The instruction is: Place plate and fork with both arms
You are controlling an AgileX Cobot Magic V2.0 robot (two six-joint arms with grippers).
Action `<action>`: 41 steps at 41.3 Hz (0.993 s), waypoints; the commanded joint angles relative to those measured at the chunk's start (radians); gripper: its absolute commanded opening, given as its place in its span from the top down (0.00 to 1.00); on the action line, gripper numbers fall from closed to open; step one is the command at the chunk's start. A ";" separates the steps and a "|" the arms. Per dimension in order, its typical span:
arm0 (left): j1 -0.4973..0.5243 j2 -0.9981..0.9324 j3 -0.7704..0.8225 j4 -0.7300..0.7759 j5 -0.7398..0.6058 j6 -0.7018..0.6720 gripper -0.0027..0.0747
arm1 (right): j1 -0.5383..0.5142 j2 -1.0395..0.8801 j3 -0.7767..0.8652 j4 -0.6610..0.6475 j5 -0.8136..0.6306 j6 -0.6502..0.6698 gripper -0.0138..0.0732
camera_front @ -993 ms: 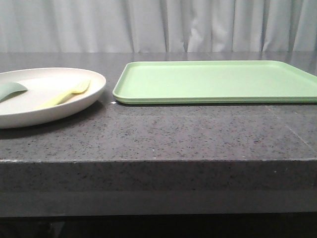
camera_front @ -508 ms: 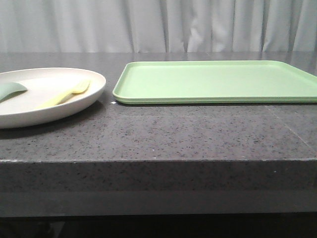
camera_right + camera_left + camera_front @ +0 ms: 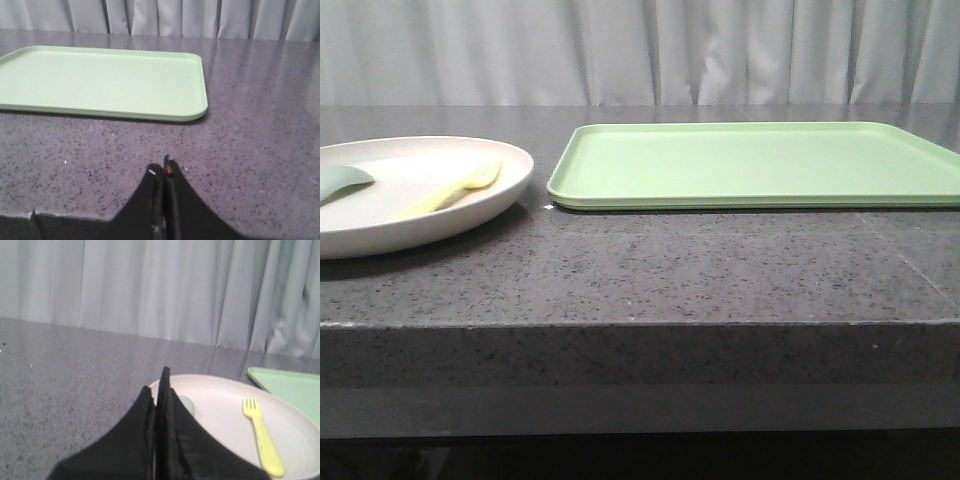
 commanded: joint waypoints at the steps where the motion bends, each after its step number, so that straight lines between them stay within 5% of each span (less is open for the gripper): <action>1: 0.002 -0.021 -0.010 -0.008 -0.142 0.002 0.99 | -0.005 -0.018 -0.040 -0.004 -0.115 0.002 0.87; 15: 0.002 0.110 -0.230 -0.008 -0.142 0.002 0.99 | -0.005 0.094 -0.341 0.004 0.038 0.006 0.92; 24: 0.002 0.395 -0.464 0.005 0.030 0.008 0.99 | -0.005 0.347 -0.538 0.070 0.089 0.006 0.91; 36: 0.002 0.572 -0.565 0.084 0.110 0.008 0.99 | -0.005 0.530 -0.586 0.072 0.074 0.006 0.90; 41: 0.002 0.572 -0.565 0.084 0.106 0.008 0.97 | -0.005 0.537 -0.586 0.072 0.076 0.006 0.80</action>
